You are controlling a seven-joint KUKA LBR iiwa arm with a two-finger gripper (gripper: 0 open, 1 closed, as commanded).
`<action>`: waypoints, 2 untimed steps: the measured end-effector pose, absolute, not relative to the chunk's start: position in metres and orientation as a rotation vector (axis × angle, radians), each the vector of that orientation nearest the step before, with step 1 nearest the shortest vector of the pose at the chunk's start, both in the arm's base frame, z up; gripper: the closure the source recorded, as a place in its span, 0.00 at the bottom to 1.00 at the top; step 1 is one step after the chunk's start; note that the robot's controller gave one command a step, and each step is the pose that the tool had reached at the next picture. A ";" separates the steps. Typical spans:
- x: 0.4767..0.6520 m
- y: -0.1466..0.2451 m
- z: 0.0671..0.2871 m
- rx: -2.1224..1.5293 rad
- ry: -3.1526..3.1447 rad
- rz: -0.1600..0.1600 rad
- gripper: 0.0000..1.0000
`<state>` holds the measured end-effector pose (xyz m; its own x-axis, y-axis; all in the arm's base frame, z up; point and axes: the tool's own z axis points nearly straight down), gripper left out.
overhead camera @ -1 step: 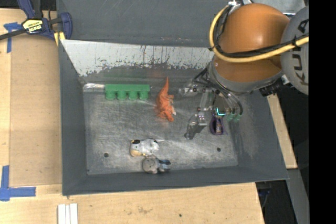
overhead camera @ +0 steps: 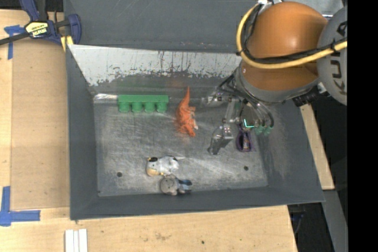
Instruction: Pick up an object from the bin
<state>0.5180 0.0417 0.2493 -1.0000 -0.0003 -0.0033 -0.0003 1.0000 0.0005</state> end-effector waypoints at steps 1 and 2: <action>0.519 0.042 0.228 -0.202 3.124 0.000 0.00; 0.505 0.065 0.198 -0.511 3.101 -0.001 0.00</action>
Offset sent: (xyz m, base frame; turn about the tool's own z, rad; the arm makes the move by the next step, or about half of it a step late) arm -0.0181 0.0369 -0.0551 -0.3330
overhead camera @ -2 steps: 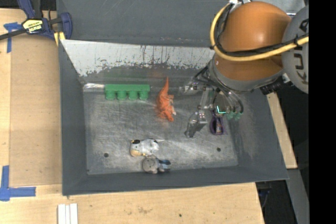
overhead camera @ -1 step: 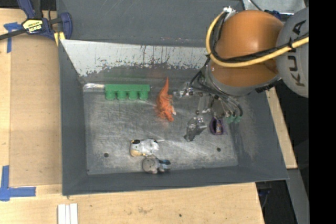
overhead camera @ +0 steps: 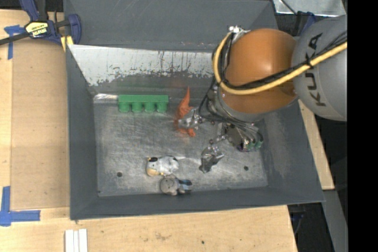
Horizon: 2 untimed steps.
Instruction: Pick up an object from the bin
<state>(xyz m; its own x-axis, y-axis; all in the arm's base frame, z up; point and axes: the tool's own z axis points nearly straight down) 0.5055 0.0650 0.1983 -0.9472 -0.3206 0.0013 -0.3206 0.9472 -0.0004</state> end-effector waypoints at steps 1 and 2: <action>0.527 0.074 0.187 0.618 -3.084 0.000 0.00; 0.523 0.105 0.154 0.966 -2.996 0.003 0.00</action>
Offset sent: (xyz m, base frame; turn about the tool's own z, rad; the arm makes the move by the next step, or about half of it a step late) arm 0.0049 0.0671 -0.0717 -0.3898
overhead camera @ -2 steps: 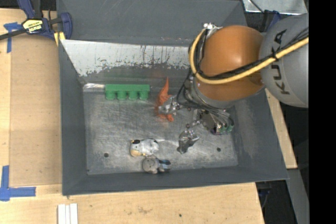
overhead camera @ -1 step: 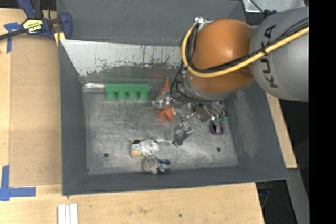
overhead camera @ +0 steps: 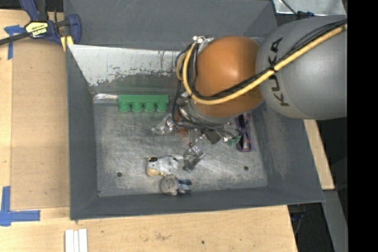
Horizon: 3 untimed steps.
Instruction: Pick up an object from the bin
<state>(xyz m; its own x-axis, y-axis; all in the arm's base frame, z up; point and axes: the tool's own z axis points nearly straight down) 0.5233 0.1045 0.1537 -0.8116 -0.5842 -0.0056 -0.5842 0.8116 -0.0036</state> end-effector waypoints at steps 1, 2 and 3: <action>0.511 0.118 0.140 -1.120 2.939 0.005 0.00; 0.505 0.107 0.125 -1.293 2.858 -0.002 0.00; 0.508 0.092 0.082 -1.497 2.756 -0.002 0.00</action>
Offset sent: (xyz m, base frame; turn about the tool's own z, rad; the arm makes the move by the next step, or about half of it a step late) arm -0.0264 -0.0026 -0.0501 -0.3118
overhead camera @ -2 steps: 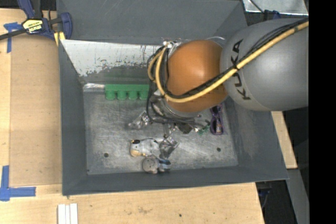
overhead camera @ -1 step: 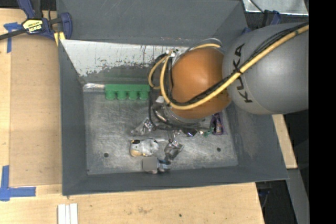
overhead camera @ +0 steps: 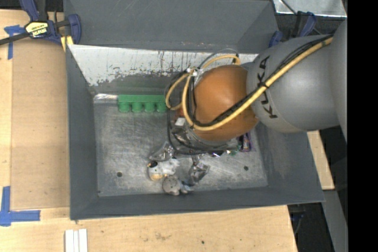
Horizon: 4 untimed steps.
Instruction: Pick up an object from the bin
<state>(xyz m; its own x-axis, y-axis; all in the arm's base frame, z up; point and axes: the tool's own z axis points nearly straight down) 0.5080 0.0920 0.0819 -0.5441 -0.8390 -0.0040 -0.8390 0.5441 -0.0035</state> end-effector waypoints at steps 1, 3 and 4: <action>0.512 0.117 0.075 -1.780 2.566 -0.007 1.00; 0.490 0.089 0.187 -1.803 2.571 0.001 1.00; 0.490 0.089 0.187 -1.802 2.572 0.001 1.00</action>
Offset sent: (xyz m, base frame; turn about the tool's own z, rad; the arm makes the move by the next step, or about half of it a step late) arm 0.0000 0.0000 0.0000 0.0000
